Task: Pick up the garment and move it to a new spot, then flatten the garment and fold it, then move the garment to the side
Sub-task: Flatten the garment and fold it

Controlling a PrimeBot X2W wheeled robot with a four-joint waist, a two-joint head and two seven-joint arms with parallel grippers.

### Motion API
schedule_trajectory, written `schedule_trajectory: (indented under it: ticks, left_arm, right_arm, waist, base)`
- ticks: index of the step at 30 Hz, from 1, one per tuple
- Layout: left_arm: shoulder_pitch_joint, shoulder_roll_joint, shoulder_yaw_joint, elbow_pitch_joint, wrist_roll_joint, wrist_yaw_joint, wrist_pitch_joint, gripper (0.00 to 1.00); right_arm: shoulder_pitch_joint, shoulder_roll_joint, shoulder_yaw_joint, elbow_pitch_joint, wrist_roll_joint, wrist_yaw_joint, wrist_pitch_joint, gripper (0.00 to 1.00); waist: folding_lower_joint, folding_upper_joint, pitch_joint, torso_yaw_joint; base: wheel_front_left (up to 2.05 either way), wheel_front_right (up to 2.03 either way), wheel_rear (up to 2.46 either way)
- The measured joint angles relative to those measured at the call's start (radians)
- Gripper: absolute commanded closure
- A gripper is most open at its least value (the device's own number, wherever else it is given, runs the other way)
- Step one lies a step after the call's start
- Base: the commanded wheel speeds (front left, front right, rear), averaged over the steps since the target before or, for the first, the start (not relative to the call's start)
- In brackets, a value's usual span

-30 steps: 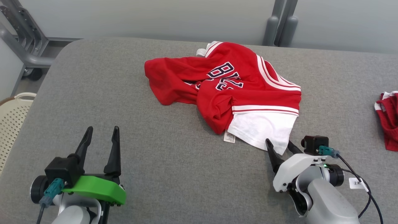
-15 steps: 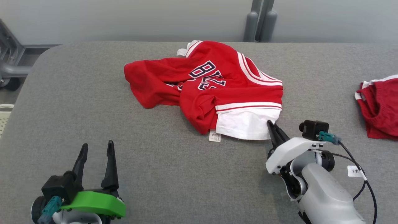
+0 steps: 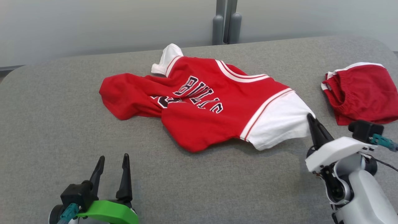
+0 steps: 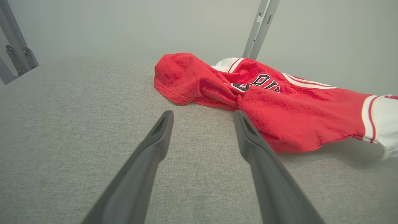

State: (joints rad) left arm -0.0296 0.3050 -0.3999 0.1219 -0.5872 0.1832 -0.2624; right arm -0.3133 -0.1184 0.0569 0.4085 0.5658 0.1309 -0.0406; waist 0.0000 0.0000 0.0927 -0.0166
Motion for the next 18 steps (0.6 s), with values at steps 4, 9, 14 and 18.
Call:
schedule_trajectory:
  ticks: [4, 9, 14, 18]
  left_arm:
    - [-0.001, -0.018, -0.006, 0.02, 0.01, -0.017, 0.0, 0.0]
    - [-0.004, -0.03, -0.023, 0.054, 0.019, -0.042, 0.0, 0.0]
    - [-0.024, -0.052, -0.062, 0.102, 0.023, -0.071, 0.001, 0.0]
    - [-0.049, -0.071, -0.087, 0.154, 0.025, -0.094, 0.004, 0.0]
  right_arm:
    - [0.1, 0.009, -0.111, -0.12, -0.034, 0.0, 0.086, 1.0]
    - [0.154, 0.042, -0.214, -0.167, -0.096, 0.0, 0.148, 1.0]
    - [0.155, 0.06, -0.277, -0.124, -0.154, 0.0, 0.153, 1.0]
    - [0.138, 0.065, -0.308, -0.067, -0.2, 0.0, 0.127, 1.0]
  waist:
    - [0.0, 0.0, -0.001, -0.02]
    - [0.0, 0.0, 0.009, -0.025]
    - [0.0, 0.0, 0.017, -0.021]
    - [0.0, 0.0, 0.022, -0.019]
  base:
    - [0.0, 0.0, 0.0]
    - [0.0, 0.0, 0.0]
    - [0.0, 0.0, 0.0]
    - [0.0, 0.0, 0.0]
